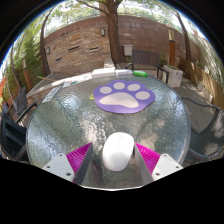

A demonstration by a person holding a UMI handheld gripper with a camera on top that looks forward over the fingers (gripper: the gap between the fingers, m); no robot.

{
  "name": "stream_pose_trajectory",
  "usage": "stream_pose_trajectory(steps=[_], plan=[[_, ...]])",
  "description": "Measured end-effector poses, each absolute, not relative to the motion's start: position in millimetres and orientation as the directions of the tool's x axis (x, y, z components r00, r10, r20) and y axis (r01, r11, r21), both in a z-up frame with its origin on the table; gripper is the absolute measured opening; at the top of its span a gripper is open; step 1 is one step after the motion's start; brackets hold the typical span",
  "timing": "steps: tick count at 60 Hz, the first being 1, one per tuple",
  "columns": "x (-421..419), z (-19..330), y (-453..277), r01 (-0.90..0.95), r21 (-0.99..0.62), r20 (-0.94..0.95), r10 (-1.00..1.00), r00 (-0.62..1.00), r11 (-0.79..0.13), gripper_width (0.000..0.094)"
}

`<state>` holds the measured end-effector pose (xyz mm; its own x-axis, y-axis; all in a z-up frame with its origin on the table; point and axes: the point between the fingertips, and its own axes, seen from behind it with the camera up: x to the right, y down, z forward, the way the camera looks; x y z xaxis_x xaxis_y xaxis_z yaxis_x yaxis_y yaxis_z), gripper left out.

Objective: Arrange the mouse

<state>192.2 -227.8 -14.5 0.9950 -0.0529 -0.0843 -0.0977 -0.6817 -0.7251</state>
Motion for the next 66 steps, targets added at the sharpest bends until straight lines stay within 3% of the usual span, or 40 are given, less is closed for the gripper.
stream_pose_trajectory(steps=[4,8,10,24,32,40,47,55,62,66], plan=[[192.3,-16.2,-217.2,-0.062,-0.725,-0.042,-0.046,0.998,-0.686,0.0767],[196.3,-18.7,-211.5,-0.002,-0.722,0.026,-0.030,0.999,-0.692,0.0632],[191.0,-19.4,-211.9,0.014,-0.726,0.027,-0.009,1.000,-0.688,0.0513],[184.4,-19.9,-208.9,0.071,-0.704,0.078,0.023,0.997,-0.707,0.0387],[174.7,4.0,-214.1,0.057,-0.707,0.052,0.029,0.998,-0.705,0.0370],[150.1,88.5,-216.1,0.035,-0.768,0.007,0.046,0.999,-0.640,0.0369],[150.3,177.7,-171.7,0.034,-0.849,0.001,0.063,0.998,-0.528,0.0369],[176.4,226.2,-81.4,-0.008,-0.903,-0.025,0.033,0.999,-0.429,0.0367],[212.8,197.6,-6.3,-0.046,-0.898,-0.044,-0.016,0.999,-0.437,0.0371],[228.6,153.8,25.4,-0.070,-0.868,-0.056,-0.043,0.997,-0.491,0.0381]])
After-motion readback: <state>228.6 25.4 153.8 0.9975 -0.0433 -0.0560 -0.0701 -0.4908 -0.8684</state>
